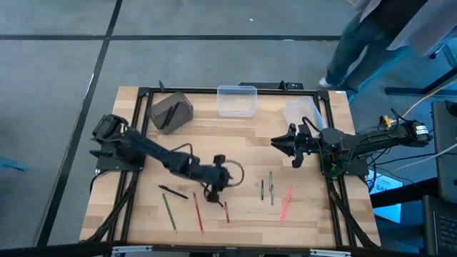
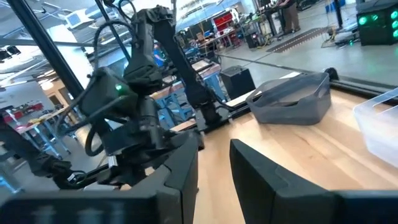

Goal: Sort crayons/erasers/pens/pencils in bins
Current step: Put the black pen into the black bin

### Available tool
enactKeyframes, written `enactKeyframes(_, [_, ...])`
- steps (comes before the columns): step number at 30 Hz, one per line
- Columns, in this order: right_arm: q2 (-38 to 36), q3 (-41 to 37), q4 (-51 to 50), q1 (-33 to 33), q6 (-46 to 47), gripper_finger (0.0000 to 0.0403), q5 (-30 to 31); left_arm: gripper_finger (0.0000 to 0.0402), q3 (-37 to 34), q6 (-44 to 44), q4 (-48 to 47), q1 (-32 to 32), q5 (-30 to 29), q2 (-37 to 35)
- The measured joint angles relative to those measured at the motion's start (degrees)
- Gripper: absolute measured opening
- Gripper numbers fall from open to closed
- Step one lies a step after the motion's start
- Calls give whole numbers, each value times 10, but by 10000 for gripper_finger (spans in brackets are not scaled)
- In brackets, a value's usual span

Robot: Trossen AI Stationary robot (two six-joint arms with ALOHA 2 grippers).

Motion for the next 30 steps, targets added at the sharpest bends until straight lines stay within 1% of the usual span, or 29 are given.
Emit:
enactKeyframes(5, [0, 0, -14, 4, 1, 97, -11, 118, 0, 5, -16, -46, 0, -2])
enactKeyframes(8, [0, 0, -21, 14, 1, 97, 6, 137, 0, -26, -20, -62, 0, 0])
enactKeyframes(12, [0, 0, -15, 25, -14, 97, 27, 167, 0, -32, -50, -79, 1, 0])
enactKeyframes(14, [0, 0, -13, 26, -14, 97, 27, 175, 0, -35, -112, -91, 12, 0])
enactKeyframes(16, [0, 0, -14, 27, -12, 97, 26, 177, 0, -56, -207, -105, 10, -6])
enactKeyframes(17, [0, 0, -16, 29, -12, 97, 24, 177, -1, -80, -252, -112, 3, -10])
enactKeyframes(20, [0, 0, -19, 34, -15, 97, 20, 178, -1, -161, -347, -125, -29, -13])
enactKeyframes(23, [0, 0, -18, 34, -15, 97, 21, 178, -1, -212, -386, -133, -19, -13])
enactKeyframes(30, [0, 0, -19, 34, -14, 97, 21, 178, -1, -236, -466, -158, 67, -13])
